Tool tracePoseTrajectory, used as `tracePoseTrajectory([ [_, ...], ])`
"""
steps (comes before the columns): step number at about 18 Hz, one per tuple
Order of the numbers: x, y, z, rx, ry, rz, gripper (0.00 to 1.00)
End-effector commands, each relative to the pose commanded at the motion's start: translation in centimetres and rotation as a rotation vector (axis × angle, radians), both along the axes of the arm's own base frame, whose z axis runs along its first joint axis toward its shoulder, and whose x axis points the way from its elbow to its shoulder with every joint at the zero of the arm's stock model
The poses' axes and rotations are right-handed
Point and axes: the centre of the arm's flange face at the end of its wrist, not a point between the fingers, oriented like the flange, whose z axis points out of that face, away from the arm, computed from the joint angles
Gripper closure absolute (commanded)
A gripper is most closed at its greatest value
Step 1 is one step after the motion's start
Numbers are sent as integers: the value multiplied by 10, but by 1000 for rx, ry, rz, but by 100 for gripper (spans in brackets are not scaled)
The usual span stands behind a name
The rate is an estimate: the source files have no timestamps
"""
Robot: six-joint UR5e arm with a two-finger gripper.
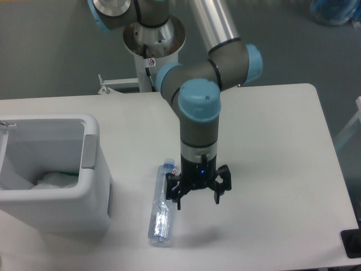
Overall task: Place the trash in the trash can
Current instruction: 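Move the open gripper over the clear water bottle, then lower onto the bottle cap end and close the gripper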
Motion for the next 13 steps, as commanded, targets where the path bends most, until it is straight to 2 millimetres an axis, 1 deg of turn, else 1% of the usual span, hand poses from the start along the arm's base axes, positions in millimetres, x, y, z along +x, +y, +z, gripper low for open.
tracePoseTrajectory([
  [1,3,4,-7,-9,-5,-16,0],
  [4,23,21,-29,-44,-17,-57,0],
  [5,30,27,-35,-54,-15,-72,0],
  [7,38,36,-44,-64,-17,-92,0],
  [10,36,51,-52,-66,-16,-104,0],
  [11,37,51,-56,-76,-15,-105,0],
  [12,41,53,-58,-81,-14,-113,0],
  [13,41,54,-60,-82,-15,-114,0],
])
